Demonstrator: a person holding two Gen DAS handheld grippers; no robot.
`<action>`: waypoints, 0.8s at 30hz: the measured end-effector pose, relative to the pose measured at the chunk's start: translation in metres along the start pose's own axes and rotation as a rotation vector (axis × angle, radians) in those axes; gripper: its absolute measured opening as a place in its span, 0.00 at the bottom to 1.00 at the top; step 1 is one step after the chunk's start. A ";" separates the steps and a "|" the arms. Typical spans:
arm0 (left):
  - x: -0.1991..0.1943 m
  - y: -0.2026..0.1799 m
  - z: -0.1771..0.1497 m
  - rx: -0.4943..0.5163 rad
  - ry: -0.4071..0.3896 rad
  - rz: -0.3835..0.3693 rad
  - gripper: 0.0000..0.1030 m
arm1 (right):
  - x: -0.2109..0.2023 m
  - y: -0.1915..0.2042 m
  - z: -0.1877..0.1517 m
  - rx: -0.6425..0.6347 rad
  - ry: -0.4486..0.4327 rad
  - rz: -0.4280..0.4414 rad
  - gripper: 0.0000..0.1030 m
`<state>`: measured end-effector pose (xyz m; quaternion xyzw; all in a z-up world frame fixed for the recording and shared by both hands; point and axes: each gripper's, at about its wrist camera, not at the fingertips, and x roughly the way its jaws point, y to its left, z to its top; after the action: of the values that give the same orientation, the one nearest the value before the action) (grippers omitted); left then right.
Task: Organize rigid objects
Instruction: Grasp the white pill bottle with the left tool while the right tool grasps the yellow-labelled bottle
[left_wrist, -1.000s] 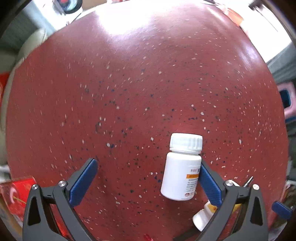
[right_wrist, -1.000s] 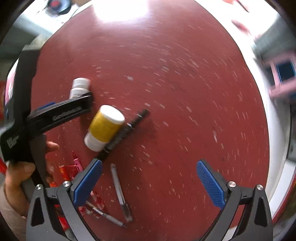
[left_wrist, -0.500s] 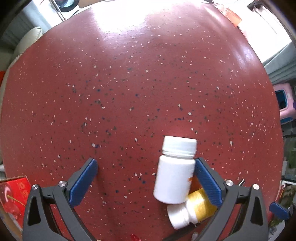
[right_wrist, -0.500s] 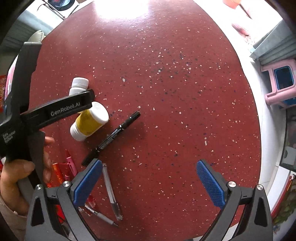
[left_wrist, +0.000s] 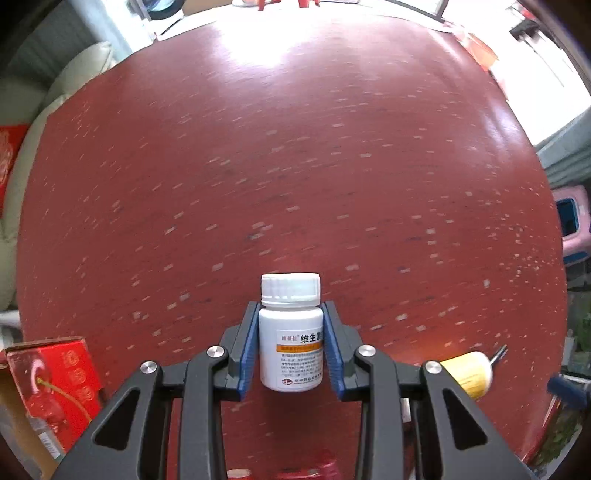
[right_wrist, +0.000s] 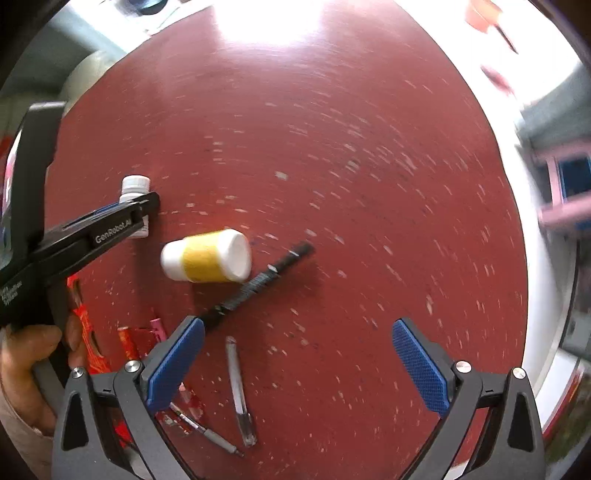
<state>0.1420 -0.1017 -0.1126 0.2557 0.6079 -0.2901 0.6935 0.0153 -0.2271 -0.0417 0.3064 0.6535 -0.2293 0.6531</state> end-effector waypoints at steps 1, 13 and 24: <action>0.000 0.007 -0.002 -0.016 0.004 -0.006 0.34 | 0.000 0.011 0.003 -0.071 -0.015 -0.013 0.99; -0.009 0.026 -0.010 -0.098 -0.007 -0.022 0.36 | 0.048 0.131 0.010 -1.047 -0.032 -0.199 0.79; -0.005 0.039 -0.014 -0.120 0.001 -0.020 0.36 | 0.066 0.122 0.018 -1.001 0.059 -0.113 0.36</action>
<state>0.1591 -0.0642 -0.1099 0.2077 0.6269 -0.2601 0.7044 0.1162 -0.1471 -0.0961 -0.0739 0.7169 0.0860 0.6879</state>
